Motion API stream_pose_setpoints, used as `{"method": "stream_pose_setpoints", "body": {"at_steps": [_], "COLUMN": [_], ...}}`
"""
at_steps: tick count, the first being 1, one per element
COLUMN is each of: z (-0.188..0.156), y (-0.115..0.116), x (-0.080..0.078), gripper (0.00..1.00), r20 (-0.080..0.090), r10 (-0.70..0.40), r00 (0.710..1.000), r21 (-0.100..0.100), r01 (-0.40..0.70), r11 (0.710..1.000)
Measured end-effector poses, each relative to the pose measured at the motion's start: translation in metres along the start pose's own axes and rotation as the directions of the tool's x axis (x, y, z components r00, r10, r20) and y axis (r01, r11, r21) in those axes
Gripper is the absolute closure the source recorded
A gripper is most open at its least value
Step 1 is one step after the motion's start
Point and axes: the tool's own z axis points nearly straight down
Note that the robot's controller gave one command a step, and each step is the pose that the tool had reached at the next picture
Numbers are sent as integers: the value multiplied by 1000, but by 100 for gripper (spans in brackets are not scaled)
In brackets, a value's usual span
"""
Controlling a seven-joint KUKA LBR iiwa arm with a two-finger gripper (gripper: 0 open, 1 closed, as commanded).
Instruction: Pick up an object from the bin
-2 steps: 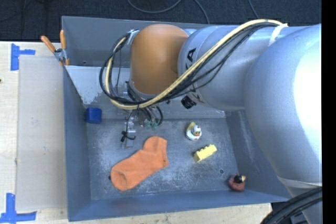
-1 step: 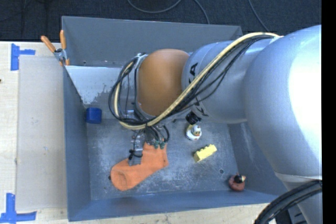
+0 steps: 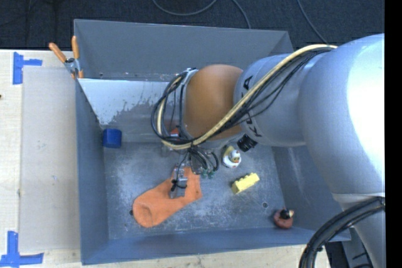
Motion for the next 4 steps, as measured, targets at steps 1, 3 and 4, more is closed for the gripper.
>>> {"method": "stream_pose_setpoints", "body": {"at_steps": [1, 3, 4], "z": [-5, 2, 2], "y": [-12, 15, 15], "x": [37, 86, 86], "gripper": [0, 100, 100], "r20": [2, -2, -2], "r10": [51, 121, 122], "r00": [999, 993, 993], "r21": [0, 0, 0], "r01": [-51, -121, -122], "r11": [999, 993, 993]}}
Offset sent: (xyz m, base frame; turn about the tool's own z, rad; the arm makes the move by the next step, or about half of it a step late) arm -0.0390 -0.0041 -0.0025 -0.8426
